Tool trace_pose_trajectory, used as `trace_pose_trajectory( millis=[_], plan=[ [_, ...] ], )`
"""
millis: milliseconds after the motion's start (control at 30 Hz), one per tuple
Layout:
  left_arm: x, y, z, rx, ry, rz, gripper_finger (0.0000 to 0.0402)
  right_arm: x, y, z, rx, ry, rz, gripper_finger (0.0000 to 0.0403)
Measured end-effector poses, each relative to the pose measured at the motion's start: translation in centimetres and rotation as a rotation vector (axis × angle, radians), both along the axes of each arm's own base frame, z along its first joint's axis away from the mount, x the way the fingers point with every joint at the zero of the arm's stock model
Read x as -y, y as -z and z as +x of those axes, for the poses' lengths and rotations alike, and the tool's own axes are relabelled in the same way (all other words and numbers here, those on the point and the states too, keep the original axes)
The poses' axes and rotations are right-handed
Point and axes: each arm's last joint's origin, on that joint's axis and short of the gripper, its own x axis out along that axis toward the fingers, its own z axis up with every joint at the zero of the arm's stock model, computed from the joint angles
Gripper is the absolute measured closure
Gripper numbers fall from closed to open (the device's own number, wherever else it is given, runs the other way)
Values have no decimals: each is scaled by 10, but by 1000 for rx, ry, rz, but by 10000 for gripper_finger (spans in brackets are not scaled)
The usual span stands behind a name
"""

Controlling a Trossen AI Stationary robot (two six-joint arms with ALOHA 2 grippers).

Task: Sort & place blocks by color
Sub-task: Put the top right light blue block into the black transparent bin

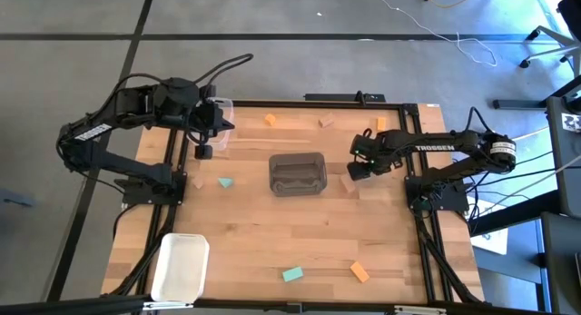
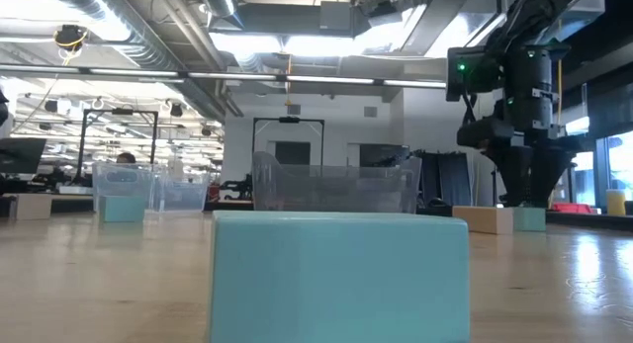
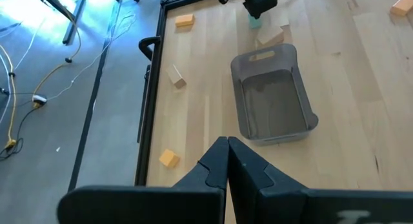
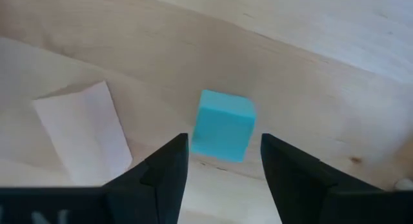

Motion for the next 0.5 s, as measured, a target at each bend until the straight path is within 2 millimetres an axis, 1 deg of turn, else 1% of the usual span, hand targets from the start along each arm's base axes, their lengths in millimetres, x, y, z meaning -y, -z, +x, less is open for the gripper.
trace_pose_trajectory(
  millis=[367, 500],
  plan=[
    [0, 0, 0, -2, 9, 4, 401, -2, 20, -5, 50, 19, -7, 209],
    [0, -1, 0, 4, 6, 10, 401, -3, 30, -7, 82, 39, -15, 210]
  ],
)
